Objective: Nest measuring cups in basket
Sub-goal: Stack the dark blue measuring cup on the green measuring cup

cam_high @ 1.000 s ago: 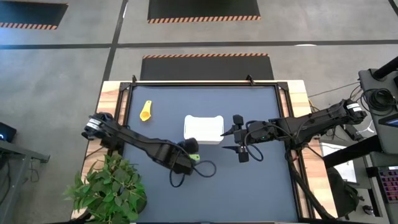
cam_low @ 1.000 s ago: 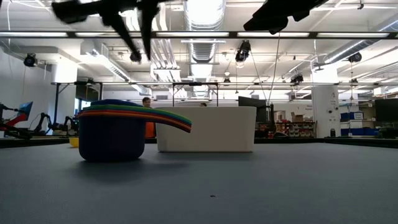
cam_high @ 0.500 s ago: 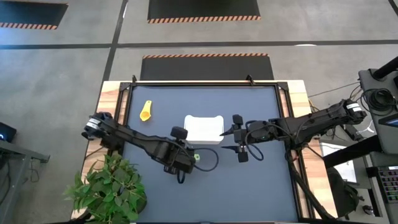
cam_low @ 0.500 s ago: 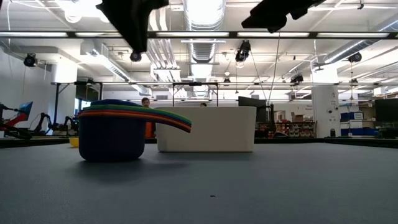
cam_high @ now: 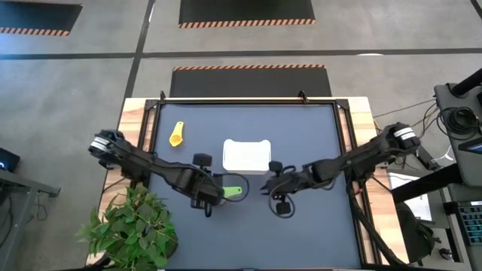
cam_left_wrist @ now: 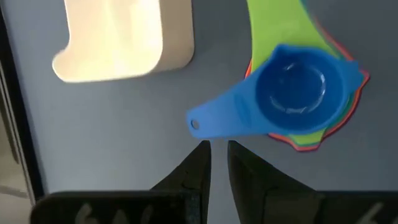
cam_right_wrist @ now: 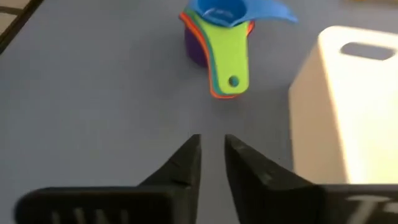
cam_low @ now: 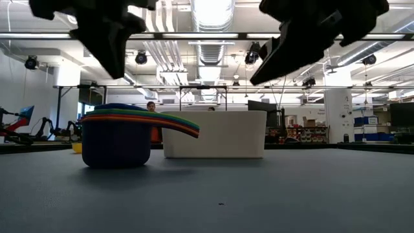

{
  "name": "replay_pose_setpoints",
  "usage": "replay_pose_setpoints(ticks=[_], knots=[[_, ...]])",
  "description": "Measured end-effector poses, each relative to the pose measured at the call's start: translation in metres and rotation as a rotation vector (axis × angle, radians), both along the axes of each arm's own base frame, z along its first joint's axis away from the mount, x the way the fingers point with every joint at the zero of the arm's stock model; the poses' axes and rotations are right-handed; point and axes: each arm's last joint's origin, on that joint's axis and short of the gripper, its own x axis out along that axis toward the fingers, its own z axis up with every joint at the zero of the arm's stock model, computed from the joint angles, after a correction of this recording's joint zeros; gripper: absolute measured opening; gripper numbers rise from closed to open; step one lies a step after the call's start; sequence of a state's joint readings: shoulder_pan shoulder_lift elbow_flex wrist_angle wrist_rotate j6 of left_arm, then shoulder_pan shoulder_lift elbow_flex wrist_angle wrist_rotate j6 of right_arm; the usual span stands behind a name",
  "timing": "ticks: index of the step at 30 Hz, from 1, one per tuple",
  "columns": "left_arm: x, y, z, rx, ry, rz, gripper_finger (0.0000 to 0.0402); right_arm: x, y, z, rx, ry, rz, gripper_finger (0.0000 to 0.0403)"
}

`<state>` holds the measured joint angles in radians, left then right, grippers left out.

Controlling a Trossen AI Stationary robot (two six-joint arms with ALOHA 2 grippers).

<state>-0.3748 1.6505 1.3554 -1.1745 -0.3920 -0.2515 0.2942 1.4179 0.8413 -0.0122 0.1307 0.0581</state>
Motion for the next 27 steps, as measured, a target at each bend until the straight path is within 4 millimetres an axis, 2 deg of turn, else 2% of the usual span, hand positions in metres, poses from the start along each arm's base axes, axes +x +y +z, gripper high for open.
replay_pose_setpoints(ticks=[4, 6, 11, 16, 20, 27], knots=[[-0.016, 0.007, -0.012, -0.008, -0.013, 0.033, 0.0031, 0.008, 0.003, -0.014, 0.011, 0.016, -0.01, 0.0019], [-0.021, 0.009, -0.021, -0.013, -0.023, 0.044, 0.0017, 0.011, 0.004, -0.019, 0.01, 0.016, -0.012, 0.0012], [-0.025, 0.011, -0.039, -0.017, -0.025, 0.046, 0.0003, 0.02, 0.005, -0.031, -0.008, 0.008, -0.03, 0.0009], [-0.025, 0.011, -0.051, -0.003, -0.013, 0.047, 0.0, 0.031, 0.008, -0.033, -0.033, 0.002, -0.048, 0.0009], [-0.024, 0.011, -0.059, 0.011, 0.004, 0.047, 0.0, 0.039, 0.01, -0.035, -0.059, 0.006, -0.047, 0.0009], [-0.021, 0.011, -0.065, 0.049, 0.007, 0.049, 0.0, 0.041, 0.009, -0.039, -0.105, 0.02, -0.083, 0.0009]])
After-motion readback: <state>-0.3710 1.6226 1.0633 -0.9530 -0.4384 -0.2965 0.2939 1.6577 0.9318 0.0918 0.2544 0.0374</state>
